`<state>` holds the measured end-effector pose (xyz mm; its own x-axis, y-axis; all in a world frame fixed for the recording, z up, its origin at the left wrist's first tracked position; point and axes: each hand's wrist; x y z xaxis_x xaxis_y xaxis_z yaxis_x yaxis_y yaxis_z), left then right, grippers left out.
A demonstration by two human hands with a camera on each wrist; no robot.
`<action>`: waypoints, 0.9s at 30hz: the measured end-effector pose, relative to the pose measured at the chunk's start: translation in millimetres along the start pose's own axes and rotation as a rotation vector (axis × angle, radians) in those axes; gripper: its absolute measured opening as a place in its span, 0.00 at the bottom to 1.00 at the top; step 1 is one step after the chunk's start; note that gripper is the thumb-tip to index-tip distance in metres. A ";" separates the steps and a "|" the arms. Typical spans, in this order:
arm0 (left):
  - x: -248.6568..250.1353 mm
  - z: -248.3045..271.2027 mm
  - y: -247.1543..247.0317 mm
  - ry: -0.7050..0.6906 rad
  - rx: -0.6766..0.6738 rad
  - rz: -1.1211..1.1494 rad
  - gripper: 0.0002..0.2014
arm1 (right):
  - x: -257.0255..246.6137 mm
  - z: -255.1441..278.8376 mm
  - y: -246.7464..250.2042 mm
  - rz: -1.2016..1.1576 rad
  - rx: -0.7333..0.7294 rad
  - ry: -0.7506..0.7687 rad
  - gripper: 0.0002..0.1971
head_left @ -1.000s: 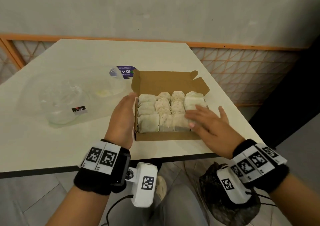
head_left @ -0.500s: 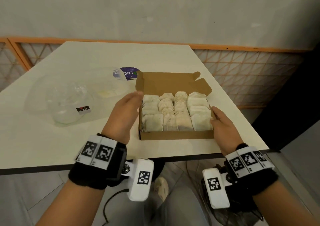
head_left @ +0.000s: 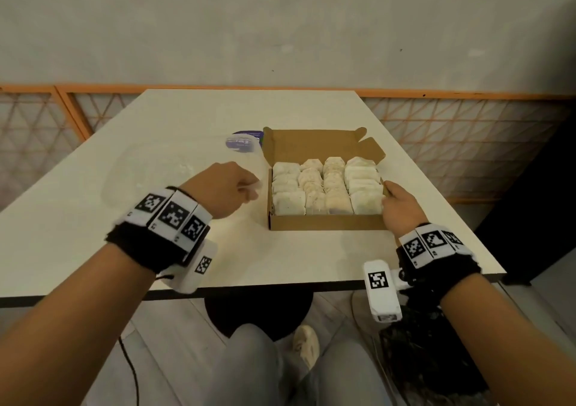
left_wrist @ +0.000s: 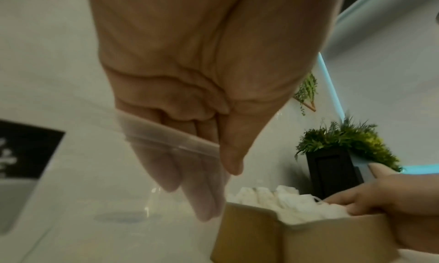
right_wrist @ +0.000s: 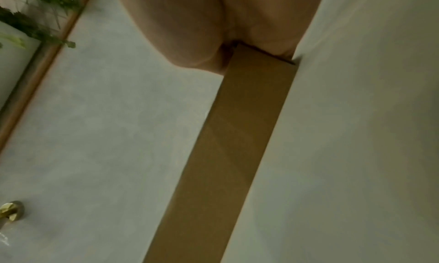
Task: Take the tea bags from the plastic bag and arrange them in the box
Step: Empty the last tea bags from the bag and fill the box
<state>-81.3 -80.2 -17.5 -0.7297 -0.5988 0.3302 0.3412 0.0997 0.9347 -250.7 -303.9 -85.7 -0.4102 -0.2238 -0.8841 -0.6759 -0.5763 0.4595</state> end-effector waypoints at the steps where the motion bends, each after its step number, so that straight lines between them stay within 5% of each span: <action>1: 2.7 5.2 -3.2 -0.022 0.004 0.012 0.13 | -1.8 -3.2 -0.6 0.018 -0.005 -0.005 0.24; 14: -1.3 25.1 -5.8 -0.092 0.010 0.114 0.15 | -8.8 -3.0 3.5 0.096 -0.005 -0.002 0.22; 18: -22.4 36.3 17.1 0.024 0.330 0.260 0.20 | -44.9 25.1 -4.1 0.133 0.207 0.301 0.22; 20: -51.1 44.5 27.9 0.167 0.506 0.260 0.18 | -75.1 39.0 -16.8 0.157 0.094 0.460 0.15; 22: -79.6 51.7 35.9 0.315 0.595 0.333 0.15 | -107.9 51.0 -37.2 0.158 -0.172 0.500 0.08; 27: -116.8 48.9 28.5 0.516 0.385 0.805 0.18 | -165.1 60.3 -121.6 0.448 -0.659 0.609 0.15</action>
<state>-15.3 31.5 -23.0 0.0059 -0.5010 0.8654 0.3369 0.8158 0.4700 -137.7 -149.5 9.6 -0.0354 -0.7849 -0.6187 0.0141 -0.6194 0.7850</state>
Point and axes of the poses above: each hand's wrist, its own z-axis away from the middle knuckle, its own y-axis out of the back of the hand, x = y × z, and after that the axes turned 4 degrees about -x, right-handed
